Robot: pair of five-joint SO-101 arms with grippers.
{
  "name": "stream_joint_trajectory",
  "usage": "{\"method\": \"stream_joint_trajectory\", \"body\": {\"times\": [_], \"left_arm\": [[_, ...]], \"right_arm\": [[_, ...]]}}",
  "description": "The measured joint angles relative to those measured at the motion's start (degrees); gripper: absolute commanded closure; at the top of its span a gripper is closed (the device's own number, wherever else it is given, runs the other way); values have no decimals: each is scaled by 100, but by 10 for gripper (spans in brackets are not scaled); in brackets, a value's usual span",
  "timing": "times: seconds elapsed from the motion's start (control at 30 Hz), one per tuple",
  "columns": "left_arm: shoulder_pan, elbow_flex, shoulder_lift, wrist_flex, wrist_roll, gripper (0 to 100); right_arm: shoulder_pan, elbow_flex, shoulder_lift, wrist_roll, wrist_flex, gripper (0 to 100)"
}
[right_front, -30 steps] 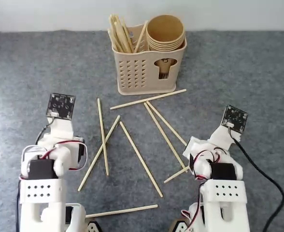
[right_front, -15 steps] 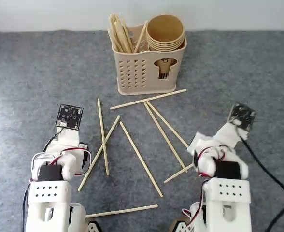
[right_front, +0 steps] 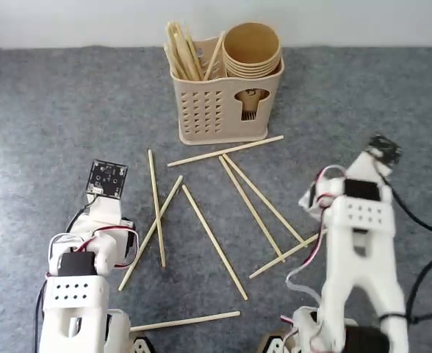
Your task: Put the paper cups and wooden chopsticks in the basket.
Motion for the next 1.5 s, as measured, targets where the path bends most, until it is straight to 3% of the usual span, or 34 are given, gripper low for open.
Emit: {"method": "stream_joint_trajectory", "body": {"times": [0.13,0.4,0.9,1.0,1.1,1.5], "left_arm": [[0,9,0,-79,0,910],[0,9,0,-79,0,910],[0,97,0,-132,0,910],[0,97,0,-132,0,910],[0,97,0,-132,0,910],[0,97,0,-132,0,910]], "right_arm": [[492,-360,730,-9,0,717],[510,-440,1873,-9,-791,835],[510,-527,2541,-9,-1345,845],[510,-536,2549,-9,-1345,866],[545,-536,2549,18,-1336,995],[624,-536,1204,264,-352,991]]}}
